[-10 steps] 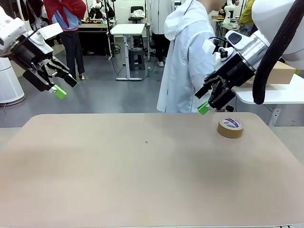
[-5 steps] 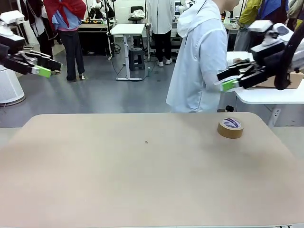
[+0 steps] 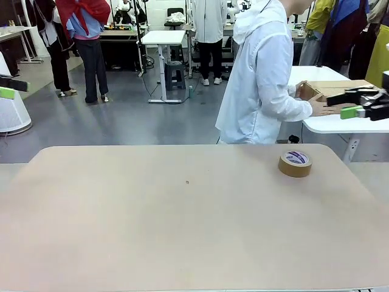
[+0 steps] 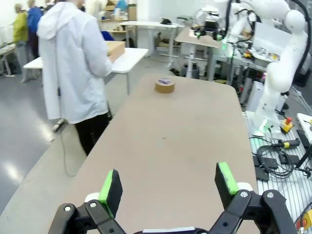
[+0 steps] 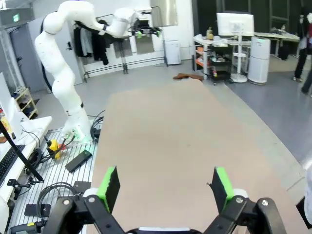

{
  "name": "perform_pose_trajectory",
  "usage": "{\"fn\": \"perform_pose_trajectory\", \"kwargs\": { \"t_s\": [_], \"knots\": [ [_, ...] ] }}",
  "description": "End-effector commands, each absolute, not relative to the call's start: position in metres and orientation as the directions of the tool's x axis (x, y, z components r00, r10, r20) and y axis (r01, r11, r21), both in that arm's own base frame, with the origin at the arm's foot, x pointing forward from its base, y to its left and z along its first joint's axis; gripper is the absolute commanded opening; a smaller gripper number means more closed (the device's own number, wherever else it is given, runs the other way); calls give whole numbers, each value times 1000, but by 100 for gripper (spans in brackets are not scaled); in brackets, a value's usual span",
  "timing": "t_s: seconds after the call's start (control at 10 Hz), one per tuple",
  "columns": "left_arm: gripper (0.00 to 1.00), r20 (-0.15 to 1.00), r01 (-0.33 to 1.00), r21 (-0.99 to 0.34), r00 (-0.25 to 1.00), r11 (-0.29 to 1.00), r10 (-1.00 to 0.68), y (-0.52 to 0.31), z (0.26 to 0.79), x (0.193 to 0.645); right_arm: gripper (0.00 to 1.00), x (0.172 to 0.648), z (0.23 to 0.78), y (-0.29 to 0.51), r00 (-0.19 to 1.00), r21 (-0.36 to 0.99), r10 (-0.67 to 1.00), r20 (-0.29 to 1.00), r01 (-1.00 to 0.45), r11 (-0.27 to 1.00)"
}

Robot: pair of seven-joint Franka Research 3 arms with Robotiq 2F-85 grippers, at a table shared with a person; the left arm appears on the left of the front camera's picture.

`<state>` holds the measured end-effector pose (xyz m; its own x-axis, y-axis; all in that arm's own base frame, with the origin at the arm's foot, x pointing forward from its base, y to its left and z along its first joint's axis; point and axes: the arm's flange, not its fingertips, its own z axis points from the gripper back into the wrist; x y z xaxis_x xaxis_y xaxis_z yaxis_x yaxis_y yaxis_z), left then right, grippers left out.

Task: Wrap the clocks to prevent damage.
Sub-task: After the human seals the box with tape, release both hands from the side flaps of the Package Box.

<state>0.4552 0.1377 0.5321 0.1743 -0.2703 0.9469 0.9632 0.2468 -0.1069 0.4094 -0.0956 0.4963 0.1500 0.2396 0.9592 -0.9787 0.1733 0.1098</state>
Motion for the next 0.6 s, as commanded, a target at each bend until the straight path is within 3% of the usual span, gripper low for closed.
{"fn": "perform_pose_trajectory", "kwargs": {
  "t_s": [0.0,0.1,0.2,0.3,0.5],
  "knots": [
    [100,940,951,-66,161,303,-300,137,538,453,100,404,497,-102,241,141,307,921,-939,314],
    [100,923,941,-59,179,335,-340,134,540,454,100,400,502,-102,257,127,341,904,-924,362],
    [100,946,954,-96,176,283,-274,148,534,453,100,399,505,-98,272,120,344,899,-907,403],
    [100,946,954,-96,176,283,-274,148,534,453,100,407,496,-120,201,109,294,934,-948,299],
    [100,946,954,-96,176,283,-274,148,534,453,100,407,496,-120,201,109,294,934,-948,299]
  ]
}}
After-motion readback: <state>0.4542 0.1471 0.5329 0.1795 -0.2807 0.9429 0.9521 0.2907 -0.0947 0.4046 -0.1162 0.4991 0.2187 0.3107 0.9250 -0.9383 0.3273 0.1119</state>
